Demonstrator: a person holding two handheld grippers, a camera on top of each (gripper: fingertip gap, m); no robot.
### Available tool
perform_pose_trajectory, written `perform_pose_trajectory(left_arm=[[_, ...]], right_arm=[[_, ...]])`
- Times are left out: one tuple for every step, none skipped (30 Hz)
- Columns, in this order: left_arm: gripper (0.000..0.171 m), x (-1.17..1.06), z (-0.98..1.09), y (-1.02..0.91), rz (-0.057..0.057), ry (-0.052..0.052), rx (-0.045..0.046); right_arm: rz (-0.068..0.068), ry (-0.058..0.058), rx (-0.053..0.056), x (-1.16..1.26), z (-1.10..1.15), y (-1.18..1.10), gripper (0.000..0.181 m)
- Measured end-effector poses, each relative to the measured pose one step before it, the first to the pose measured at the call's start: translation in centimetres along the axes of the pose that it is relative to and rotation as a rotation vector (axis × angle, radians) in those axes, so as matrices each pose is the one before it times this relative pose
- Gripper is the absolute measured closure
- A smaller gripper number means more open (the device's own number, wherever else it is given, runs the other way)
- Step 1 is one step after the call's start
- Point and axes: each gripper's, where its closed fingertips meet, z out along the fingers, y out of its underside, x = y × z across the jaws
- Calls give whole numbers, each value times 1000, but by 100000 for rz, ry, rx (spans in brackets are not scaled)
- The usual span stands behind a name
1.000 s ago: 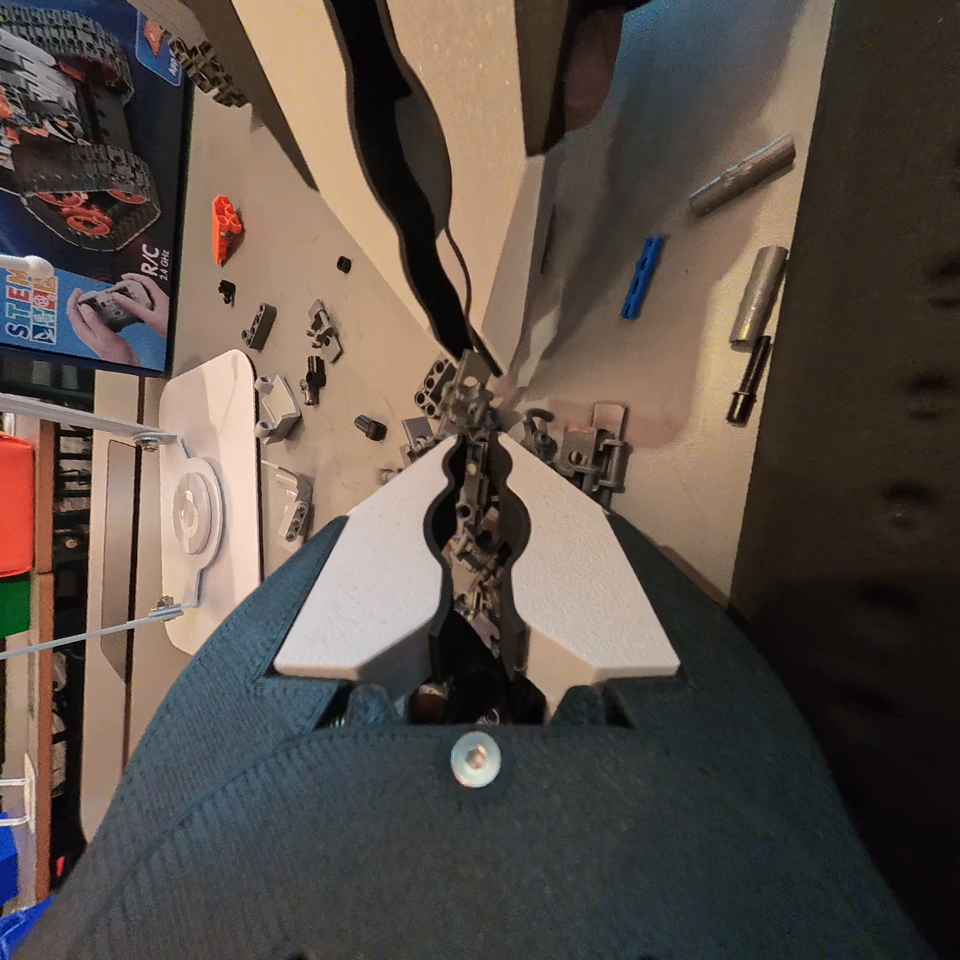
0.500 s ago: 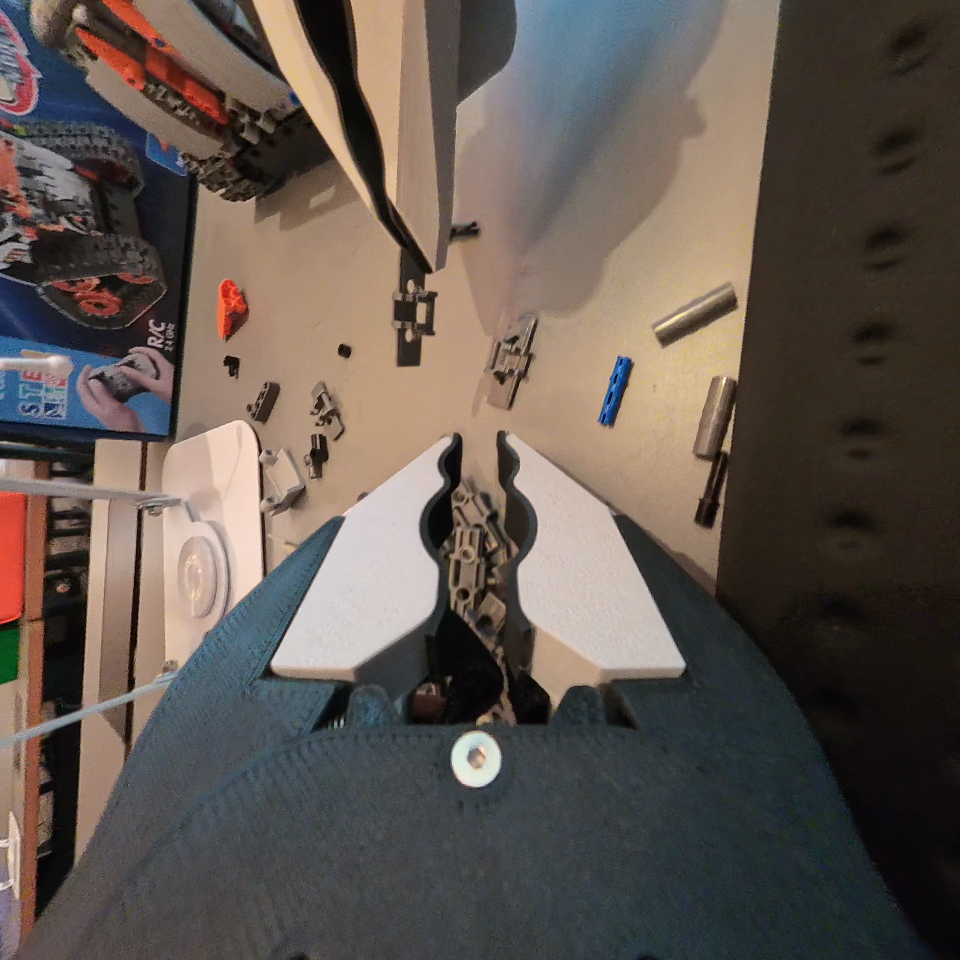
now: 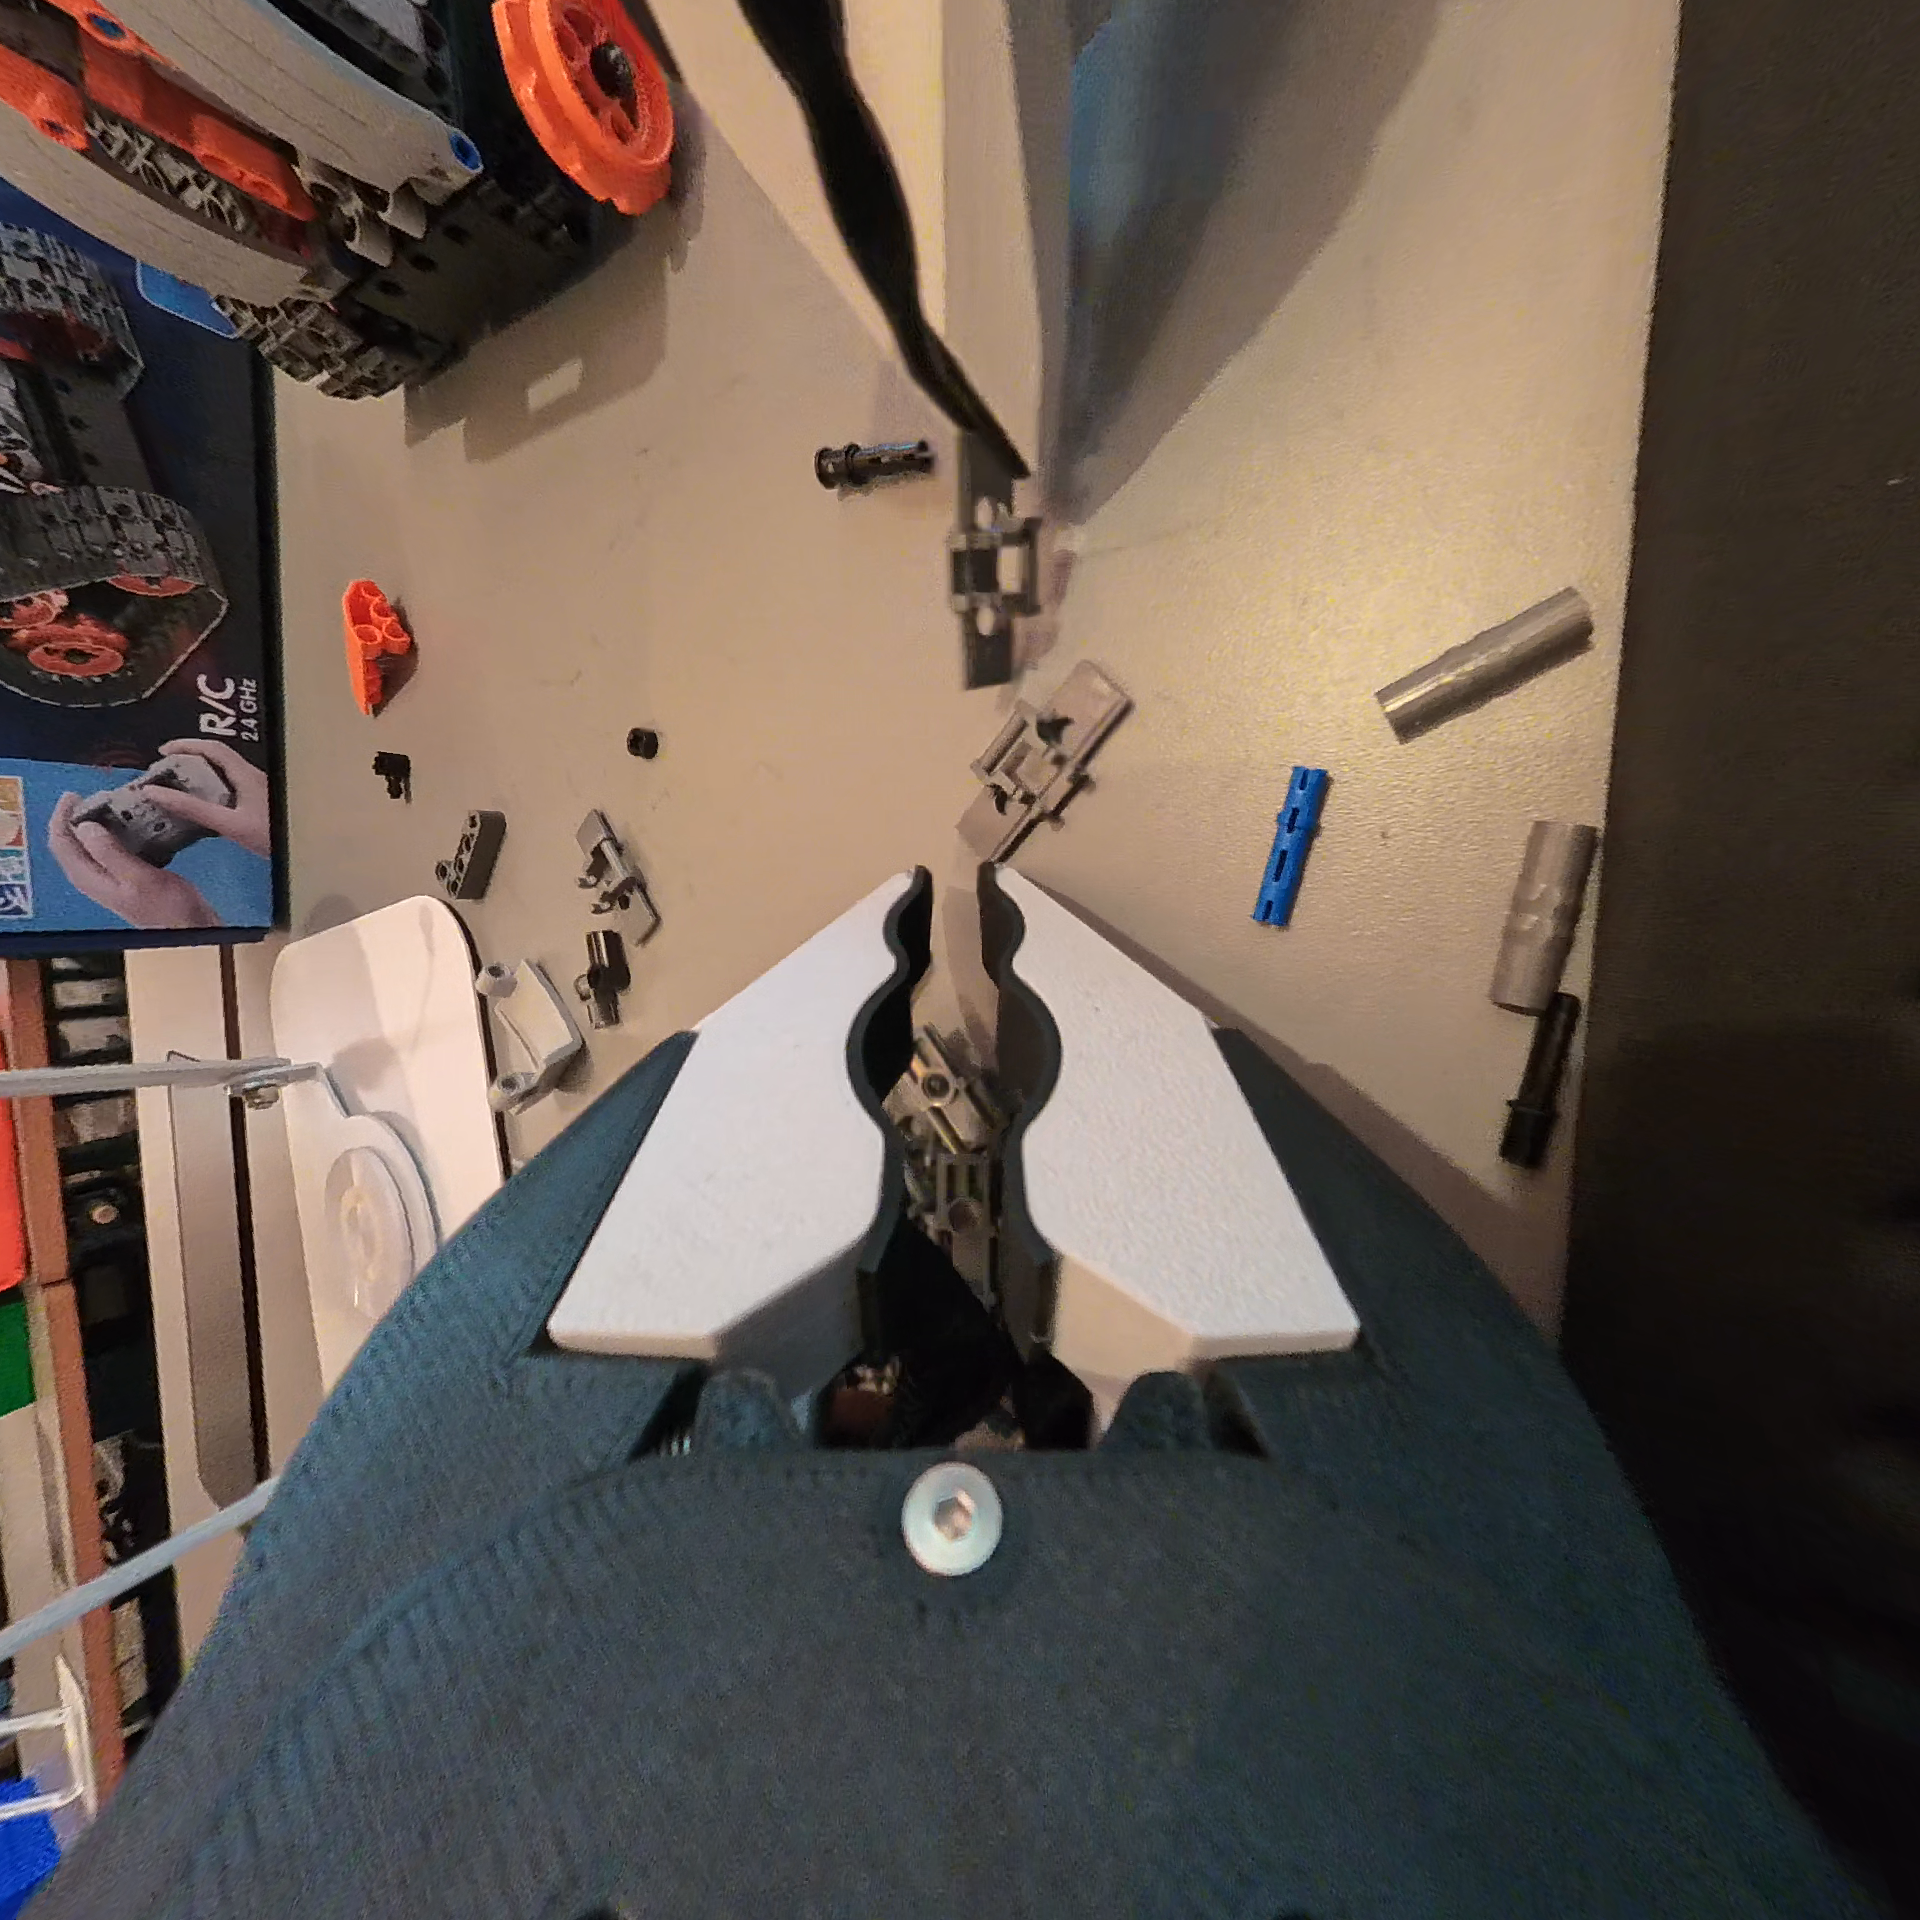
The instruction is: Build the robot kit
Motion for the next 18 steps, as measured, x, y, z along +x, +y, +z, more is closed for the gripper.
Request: perform_pose_trajectory(left_arm=[[166,-21,148,-78,975,-60,134],[166,-149,98,-20,958,-641,14],[165,-172,39,99,-59,-523,-442],[165,-44,-3,62,-527,222,133],[163,-43,-27,3,-514,-140,486],[163,-37,-7,37,-353,-311,106],[163,8,-16,15,108,-225,30],[163,36,-16,-24,406,-190,136],[163,22,1,-34,66,-101,18],[163,49,48,-68,-248,209,122],[165,108,25,-142,142,508,505],[164,37,12,-128,335,171,468],[164,10,38,-91,-66,190,101],[163,0,67,-105,-27,-38,249],[164,-12,64,-50,77,-340,229],[163,-61,-11,26,213,-555,33],[163,-9,-58,113,-190,-2,-280],[162,33,-85,103,-791,629,119]], right_arm=[[225,-439,-1033,-168,199,236,181],[-265,636,-948,-41,213,195,181],[-734,-191,-745,-167,147,159,181],[-417,-714,-411,-180,37,93,181],[-64,180,179,25,-68,-31,181],[-119,-22,188,28,-120,-34,181],[-571,-1339,-660,-169,-142,108,181],[-811,-973,-744,-140,-170,129,181],[-432,-564,-413,-48,-197,64,181],[-585,-2241,-1053,-310,-164,148,181],[-974,-2916,-1968,-420,-108,273,181],[-898,-458,-1825,-44,-51,191,181],[-787,189,-1809,35,29,164,181],[-1395,-31,-1833,-66,62,144,181],[-1709,3722,-50,450,-82,-186,181],[-27,4887,2358,701,-311,-566,181],[1801,648,3831,146,-316,-721,181],[1923,-2156,2856,-284,-151,-454,181]])
